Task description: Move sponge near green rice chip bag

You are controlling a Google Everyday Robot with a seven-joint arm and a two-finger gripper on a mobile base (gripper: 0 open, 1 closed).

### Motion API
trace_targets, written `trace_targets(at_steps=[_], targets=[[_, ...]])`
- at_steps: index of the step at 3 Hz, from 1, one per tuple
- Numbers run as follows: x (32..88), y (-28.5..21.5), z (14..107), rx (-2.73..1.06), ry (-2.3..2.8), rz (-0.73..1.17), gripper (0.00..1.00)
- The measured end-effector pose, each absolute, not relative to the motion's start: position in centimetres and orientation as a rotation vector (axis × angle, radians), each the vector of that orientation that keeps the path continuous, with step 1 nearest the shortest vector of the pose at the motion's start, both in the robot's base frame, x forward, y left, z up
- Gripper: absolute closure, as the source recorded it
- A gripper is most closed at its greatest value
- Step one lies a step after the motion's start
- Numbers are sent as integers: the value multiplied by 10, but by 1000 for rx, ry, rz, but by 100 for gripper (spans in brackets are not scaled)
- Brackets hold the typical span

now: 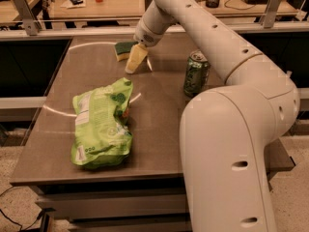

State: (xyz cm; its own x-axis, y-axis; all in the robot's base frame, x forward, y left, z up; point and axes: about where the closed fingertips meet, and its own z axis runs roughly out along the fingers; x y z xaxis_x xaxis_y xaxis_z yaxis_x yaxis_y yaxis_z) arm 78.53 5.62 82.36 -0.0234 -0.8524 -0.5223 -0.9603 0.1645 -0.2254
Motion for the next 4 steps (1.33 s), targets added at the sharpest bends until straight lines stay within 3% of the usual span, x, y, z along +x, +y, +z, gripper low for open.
trace_targets(at_steps=[2, 3, 4], targets=[[785, 56, 834, -1712, 1899, 256, 87], [781, 54, 835, -1714, 1912, 345, 100], [763, 48, 856, -1673, 1922, 524, 100]])
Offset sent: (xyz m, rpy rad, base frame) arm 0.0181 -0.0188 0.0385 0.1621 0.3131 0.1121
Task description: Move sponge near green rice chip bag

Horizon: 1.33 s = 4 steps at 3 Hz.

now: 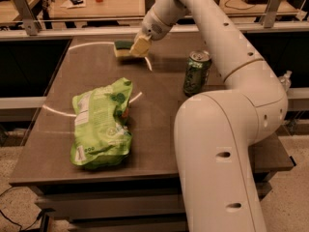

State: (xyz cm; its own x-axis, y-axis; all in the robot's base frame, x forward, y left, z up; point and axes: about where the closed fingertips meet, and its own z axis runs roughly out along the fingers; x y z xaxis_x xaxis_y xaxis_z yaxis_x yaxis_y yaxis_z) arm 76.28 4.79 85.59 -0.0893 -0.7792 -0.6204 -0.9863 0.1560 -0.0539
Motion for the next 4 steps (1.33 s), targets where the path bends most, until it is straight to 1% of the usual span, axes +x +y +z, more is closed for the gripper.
trace_targets(at_steps=[1, 2, 3, 4], targets=[[744, 44, 884, -1614, 1942, 609, 100], [713, 50, 904, -1609, 2013, 622, 100], [682, 69, 928, -1610, 2043, 549, 100], [634, 87, 919, -1580, 2128, 529, 100]])
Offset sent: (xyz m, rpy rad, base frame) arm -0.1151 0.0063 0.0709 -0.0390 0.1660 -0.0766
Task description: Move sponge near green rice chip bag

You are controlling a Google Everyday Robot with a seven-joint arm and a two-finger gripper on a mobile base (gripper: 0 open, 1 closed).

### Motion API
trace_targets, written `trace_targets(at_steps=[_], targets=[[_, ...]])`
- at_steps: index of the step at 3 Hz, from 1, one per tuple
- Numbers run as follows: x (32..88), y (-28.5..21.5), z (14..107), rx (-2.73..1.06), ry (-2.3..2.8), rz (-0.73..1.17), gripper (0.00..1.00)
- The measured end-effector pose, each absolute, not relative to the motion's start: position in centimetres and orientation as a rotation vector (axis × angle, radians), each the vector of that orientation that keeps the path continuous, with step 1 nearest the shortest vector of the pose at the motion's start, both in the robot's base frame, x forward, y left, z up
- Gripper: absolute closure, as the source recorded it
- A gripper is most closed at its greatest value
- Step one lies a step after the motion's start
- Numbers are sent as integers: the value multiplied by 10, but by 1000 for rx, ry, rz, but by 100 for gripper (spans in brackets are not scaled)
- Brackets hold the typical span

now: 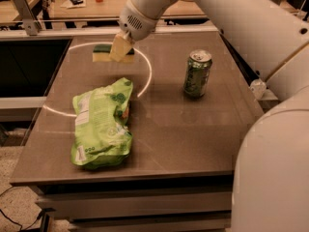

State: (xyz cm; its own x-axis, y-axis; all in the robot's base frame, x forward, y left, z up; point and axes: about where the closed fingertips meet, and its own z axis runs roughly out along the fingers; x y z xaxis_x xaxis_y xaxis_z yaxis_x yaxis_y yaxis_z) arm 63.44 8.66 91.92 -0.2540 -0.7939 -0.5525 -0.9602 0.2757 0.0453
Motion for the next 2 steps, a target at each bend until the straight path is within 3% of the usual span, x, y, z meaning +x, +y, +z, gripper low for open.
trace_targets(at_steps=[2], targets=[[582, 89, 853, -1516, 2309, 712, 100]])
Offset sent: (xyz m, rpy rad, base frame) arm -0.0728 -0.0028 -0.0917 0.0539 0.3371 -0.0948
